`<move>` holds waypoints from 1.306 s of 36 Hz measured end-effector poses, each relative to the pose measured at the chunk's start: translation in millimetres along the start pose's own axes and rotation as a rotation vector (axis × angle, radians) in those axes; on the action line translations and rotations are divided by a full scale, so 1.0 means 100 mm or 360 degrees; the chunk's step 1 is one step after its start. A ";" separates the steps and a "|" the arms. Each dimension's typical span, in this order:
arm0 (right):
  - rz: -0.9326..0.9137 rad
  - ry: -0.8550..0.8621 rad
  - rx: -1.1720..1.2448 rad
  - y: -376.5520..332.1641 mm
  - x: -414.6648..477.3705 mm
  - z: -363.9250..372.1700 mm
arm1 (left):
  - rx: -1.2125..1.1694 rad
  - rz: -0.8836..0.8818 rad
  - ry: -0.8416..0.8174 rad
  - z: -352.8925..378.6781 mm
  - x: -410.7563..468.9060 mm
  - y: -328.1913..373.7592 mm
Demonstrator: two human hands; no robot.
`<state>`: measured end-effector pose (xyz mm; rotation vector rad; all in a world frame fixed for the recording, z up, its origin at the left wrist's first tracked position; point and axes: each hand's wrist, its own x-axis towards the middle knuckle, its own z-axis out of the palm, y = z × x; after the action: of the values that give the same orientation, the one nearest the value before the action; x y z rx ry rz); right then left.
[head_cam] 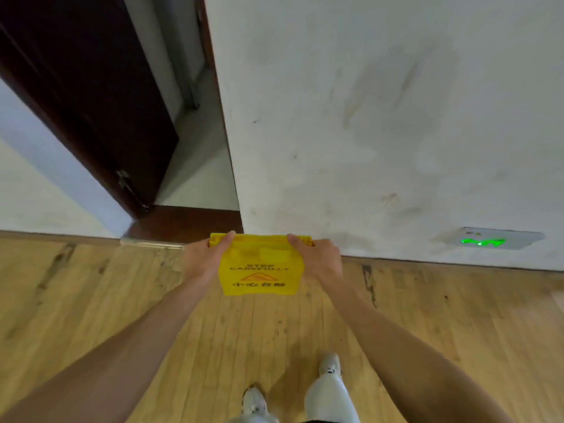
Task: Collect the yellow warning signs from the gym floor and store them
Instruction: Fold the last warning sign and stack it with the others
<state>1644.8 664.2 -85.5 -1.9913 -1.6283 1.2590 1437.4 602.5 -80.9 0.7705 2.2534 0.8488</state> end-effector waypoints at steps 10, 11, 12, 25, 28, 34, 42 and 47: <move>-0.0240 -0.0155 -0.0073 -0.98 0.06 0.82 | 0.0025 -0.0146 0.0275 -1.02 0.53 -0.29; -0.0256 -0.0166 -0.0080 -1.08 0.10 0.88 | 0.0014 -0.0162 0.0291 -1.08 0.61 -0.31; -0.0282 -0.0174 -0.0090 -1.17 0.13 0.94 | -0.0001 -0.0179 0.0309 -1.15 0.70 -0.32; -0.0434 -0.0335 -0.0107 -2.49 1.24 1.74 | -0.0198 -0.0372 0.0466 -1.71 2.32 -0.16; -0.0410 -0.0317 -0.0148 -2.74 1.57 1.88 | -0.0136 -0.0375 0.0454 -1.80 2.78 0.00; -0.0395 -0.0331 -0.0215 -3.31 2.06 2.10 | -0.0193 -0.0418 0.0449 -1.93 3.48 0.22; -0.0342 -0.0232 -0.0299 -4.03 2.76 2.62 | -0.0308 -0.0450 0.0409 -2.11 4.61 0.27; -0.0316 -0.0091 -0.0366 -4.66 3.19 3.05 | -0.0134 -0.0386 0.0314 -2.39 5.45 0.36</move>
<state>1105.2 1010.9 -87.3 -1.8738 -2.0229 1.1087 927.4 911.6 -86.1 0.3784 2.4038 0.9278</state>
